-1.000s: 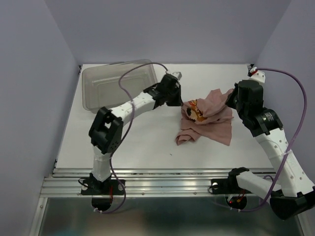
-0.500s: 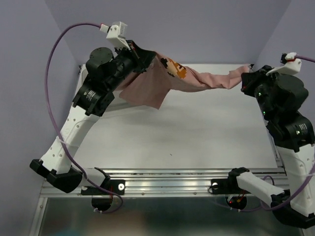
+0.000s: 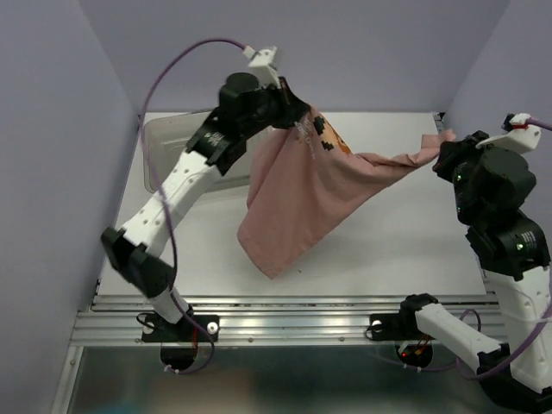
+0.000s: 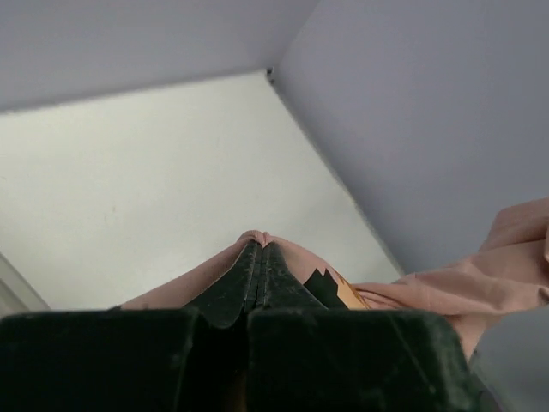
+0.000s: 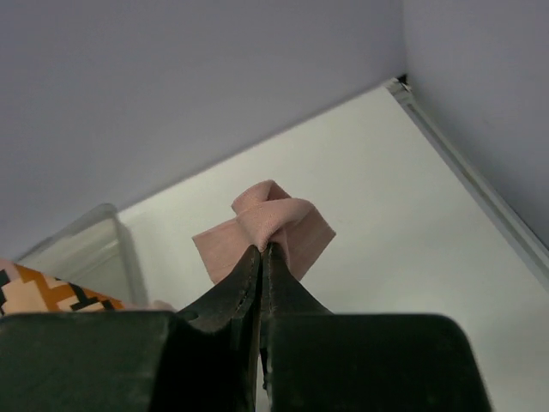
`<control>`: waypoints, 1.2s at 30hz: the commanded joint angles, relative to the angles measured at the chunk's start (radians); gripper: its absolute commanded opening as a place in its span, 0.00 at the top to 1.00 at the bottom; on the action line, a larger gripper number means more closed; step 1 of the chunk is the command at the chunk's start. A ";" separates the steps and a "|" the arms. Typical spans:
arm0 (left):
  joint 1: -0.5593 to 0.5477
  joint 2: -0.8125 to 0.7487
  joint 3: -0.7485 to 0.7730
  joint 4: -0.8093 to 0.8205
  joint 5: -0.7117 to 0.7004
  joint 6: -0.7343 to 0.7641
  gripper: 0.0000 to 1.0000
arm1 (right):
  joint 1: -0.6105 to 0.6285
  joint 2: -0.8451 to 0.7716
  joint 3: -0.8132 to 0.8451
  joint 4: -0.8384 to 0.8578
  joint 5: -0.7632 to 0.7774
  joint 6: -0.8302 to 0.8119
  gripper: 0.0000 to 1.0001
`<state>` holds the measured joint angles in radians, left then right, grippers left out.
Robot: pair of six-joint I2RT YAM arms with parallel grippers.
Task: Roll the t-shirts
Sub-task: Flatten out the T-shirt at the center of the board.
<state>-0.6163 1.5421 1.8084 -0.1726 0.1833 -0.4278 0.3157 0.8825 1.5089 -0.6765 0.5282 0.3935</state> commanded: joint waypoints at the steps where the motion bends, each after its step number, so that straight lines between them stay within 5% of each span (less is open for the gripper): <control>1: -0.088 0.266 0.150 -0.040 0.010 0.040 0.99 | 0.005 0.012 -0.179 -0.035 0.234 0.054 0.97; 2: -0.103 0.330 0.213 -0.072 -0.010 0.053 0.87 | 0.005 0.032 -0.215 -0.043 0.272 0.074 0.87; 3: -0.126 0.463 0.376 -0.176 -0.037 0.079 0.60 | 0.005 0.047 -0.249 -0.058 0.282 0.090 0.75; 5: -0.140 0.589 0.568 -0.305 -0.051 0.095 0.38 | 0.005 0.091 -0.309 -0.083 0.277 0.128 0.23; 7: -0.157 0.691 0.776 -0.442 -0.057 0.112 0.17 | 0.005 0.168 -0.322 -0.132 0.265 0.166 0.08; 10: -0.174 0.584 0.642 -0.395 -0.116 0.135 0.09 | -0.004 0.225 -0.320 -0.143 0.231 0.183 0.05; 13: -0.174 0.367 0.316 -0.271 -0.165 0.126 0.07 | -0.004 0.243 -0.309 -0.121 0.207 0.168 0.04; 22: -0.215 0.004 -0.470 -0.199 -0.254 -0.124 0.20 | -0.004 0.266 -0.348 0.000 0.011 0.153 0.04; 27: -0.276 -0.013 -0.653 -0.223 -0.324 -0.379 0.23 | -0.004 0.285 -0.368 0.060 -0.065 0.157 0.03; 36: -0.378 0.088 -0.692 -0.307 -0.363 -0.454 0.17 | -0.004 0.292 -0.375 0.098 -0.168 0.166 0.00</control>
<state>-0.9791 1.6257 1.0931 -0.4431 -0.1219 -0.8223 0.3153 1.1889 1.1343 -0.6441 0.4080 0.5488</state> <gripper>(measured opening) 0.827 0.997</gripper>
